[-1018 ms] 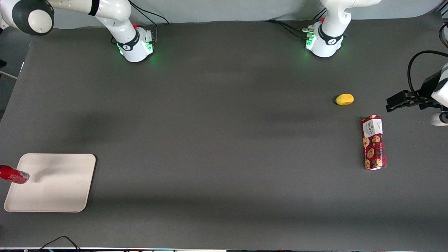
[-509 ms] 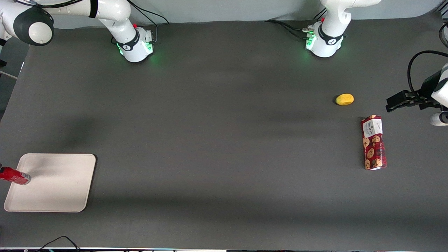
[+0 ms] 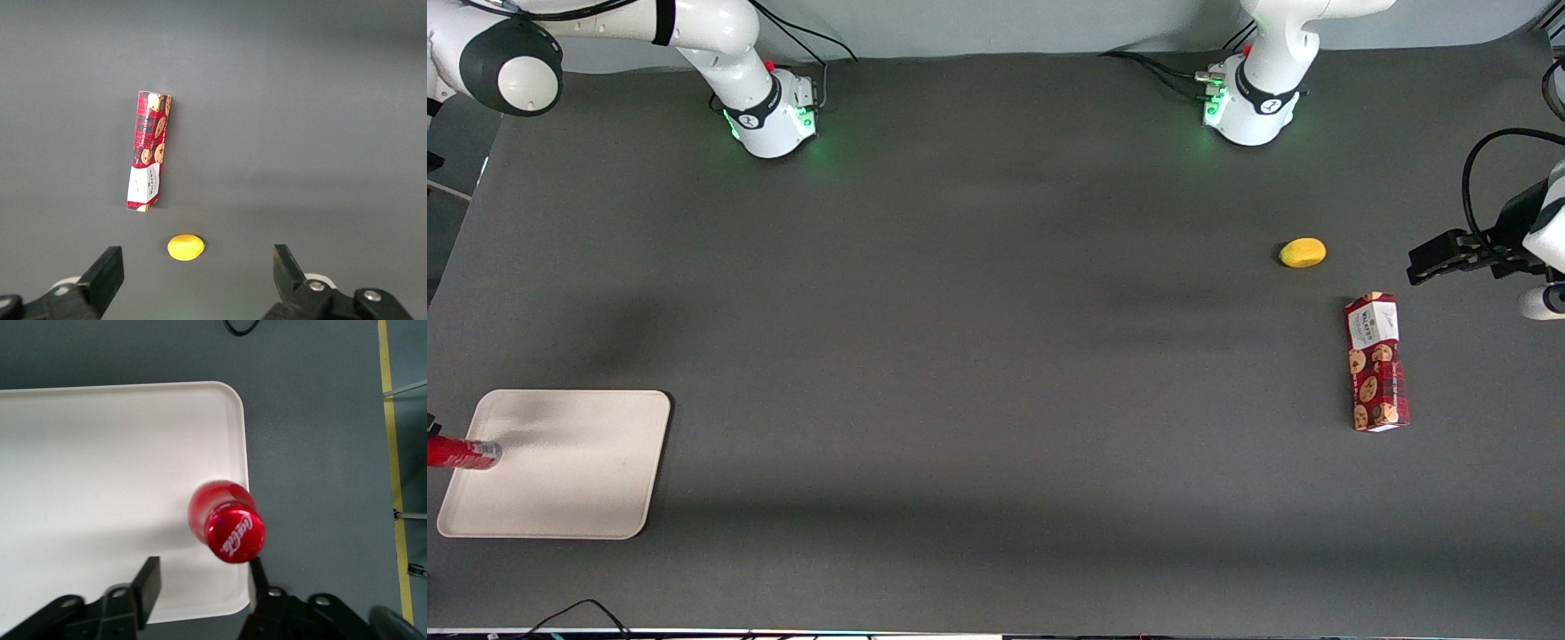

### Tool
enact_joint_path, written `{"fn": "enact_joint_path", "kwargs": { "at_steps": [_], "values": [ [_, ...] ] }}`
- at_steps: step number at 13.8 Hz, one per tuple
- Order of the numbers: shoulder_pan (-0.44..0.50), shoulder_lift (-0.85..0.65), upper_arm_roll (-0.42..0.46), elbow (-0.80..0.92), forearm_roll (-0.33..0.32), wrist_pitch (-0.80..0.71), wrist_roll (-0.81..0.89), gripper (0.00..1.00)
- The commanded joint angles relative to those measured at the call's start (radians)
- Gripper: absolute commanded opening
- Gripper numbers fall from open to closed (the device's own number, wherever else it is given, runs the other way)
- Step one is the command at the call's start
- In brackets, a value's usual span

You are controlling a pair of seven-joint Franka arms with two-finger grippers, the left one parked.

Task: Place coke bottle on tray
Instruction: 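Lower the bottle onto the tray and open the right gripper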

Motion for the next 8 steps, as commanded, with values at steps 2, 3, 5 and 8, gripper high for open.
{"fn": "enact_joint_path", "kwargs": {
  "at_steps": [2, 3, 5, 8],
  "values": [
    [-0.002, -0.008, 0.008, 0.03, 0.014, -0.005, -0.016, 1.0],
    [0.002, -0.03, 0.008, 0.026, 0.012, -0.006, -0.015, 1.0],
    [0.019, -0.119, 0.008, -0.04, 0.012, -0.006, -0.015, 1.0],
    [0.077, -0.318, 0.008, -0.207, 0.017, -0.009, -0.004, 1.0]
  ]
}}
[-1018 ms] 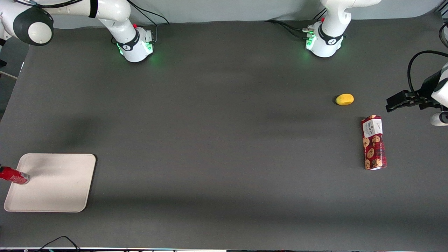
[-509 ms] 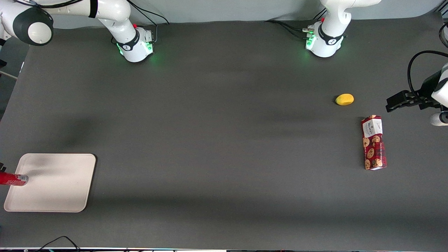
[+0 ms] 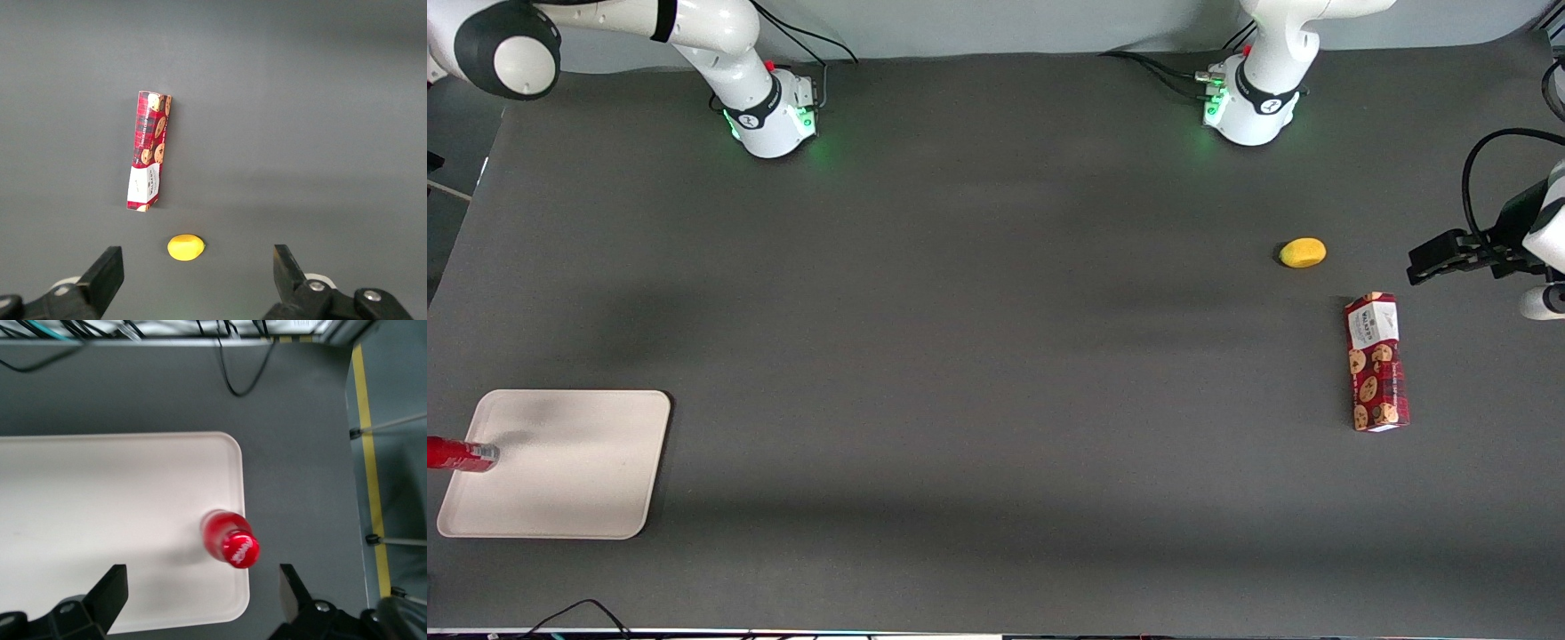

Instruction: Place coke bottle on tray

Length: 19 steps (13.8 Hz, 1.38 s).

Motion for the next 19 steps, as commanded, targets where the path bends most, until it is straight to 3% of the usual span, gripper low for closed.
{"fn": "enact_joint_path", "kwargs": {
  "at_steps": [1, 3, 9, 12, 14, 19],
  "values": [
    [0.059, -0.241, -0.005, -0.228, 0.016, -0.021, -0.004, 1.0],
    [0.108, -0.359, -0.005, -0.32, 0.016, -0.08, -0.001, 1.0],
    [0.349, -0.688, -0.002, -0.438, 0.033, -0.433, 0.288, 1.0],
    [0.458, -0.829, 0.006, -0.574, 0.055, -0.438, 0.434, 1.0],
    [0.476, -0.848, 0.034, -0.605, 0.122, -0.426, 0.532, 1.0],
    [0.481, -0.845, 0.058, -0.621, 0.119, -0.409, 0.566, 1.0]
  ]
}}
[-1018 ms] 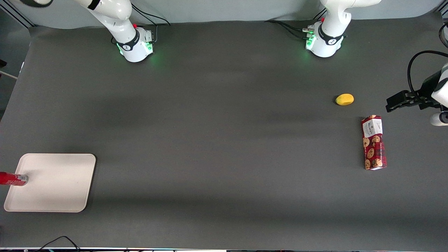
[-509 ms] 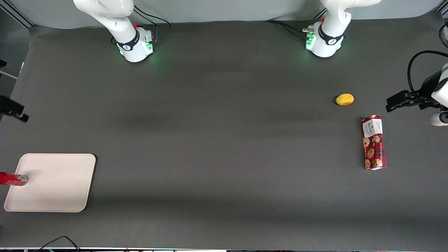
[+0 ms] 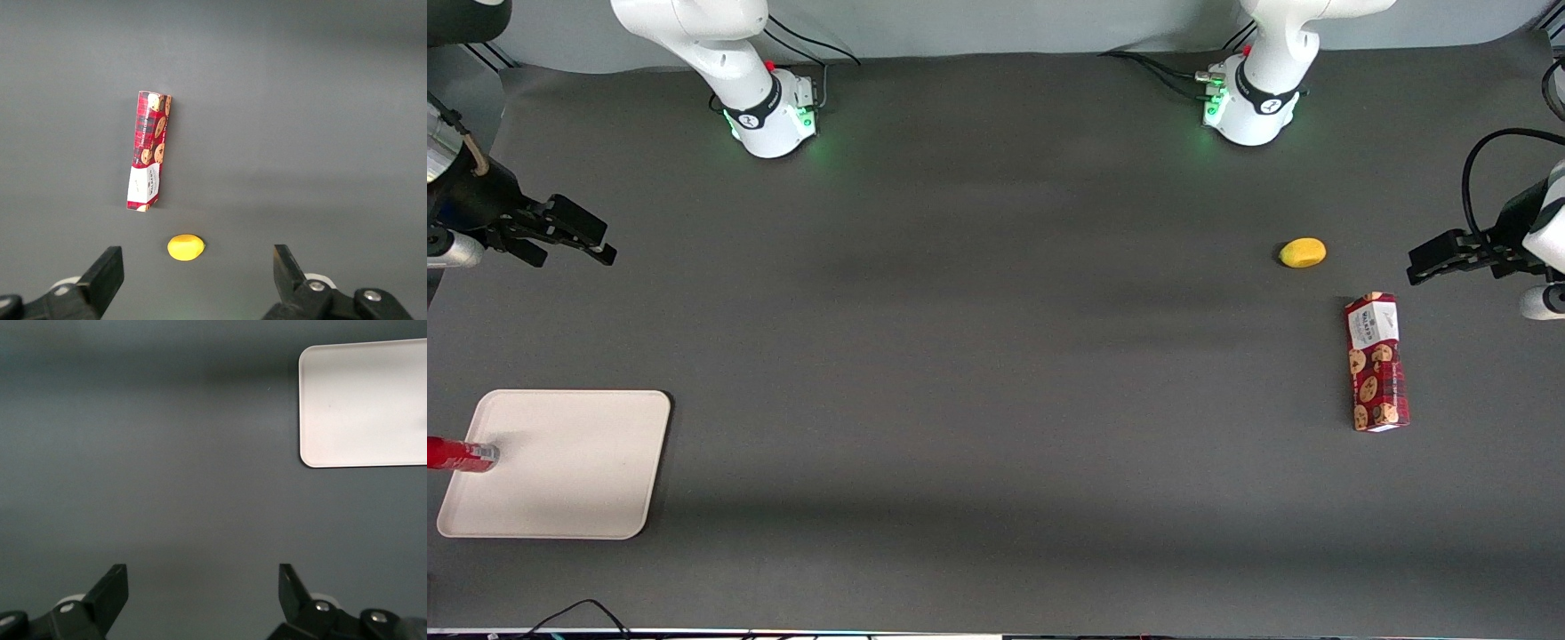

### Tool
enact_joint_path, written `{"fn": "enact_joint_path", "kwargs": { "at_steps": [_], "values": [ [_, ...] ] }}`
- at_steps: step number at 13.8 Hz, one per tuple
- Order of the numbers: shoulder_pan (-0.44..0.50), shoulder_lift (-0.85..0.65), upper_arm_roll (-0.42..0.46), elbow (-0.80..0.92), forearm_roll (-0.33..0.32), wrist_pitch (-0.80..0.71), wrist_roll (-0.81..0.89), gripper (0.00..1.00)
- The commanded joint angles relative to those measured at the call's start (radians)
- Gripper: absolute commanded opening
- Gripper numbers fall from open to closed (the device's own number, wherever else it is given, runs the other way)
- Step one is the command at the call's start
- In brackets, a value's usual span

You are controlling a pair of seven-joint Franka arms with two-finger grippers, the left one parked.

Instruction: Place coke bottle on tray

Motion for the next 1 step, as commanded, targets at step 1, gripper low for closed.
{"fn": "enact_joint_path", "kwargs": {
  "at_steps": [1],
  "values": [
    [0.0, -0.015, -0.006, -0.017, 0.021, 0.014, 0.021, 1.0]
  ]
}}
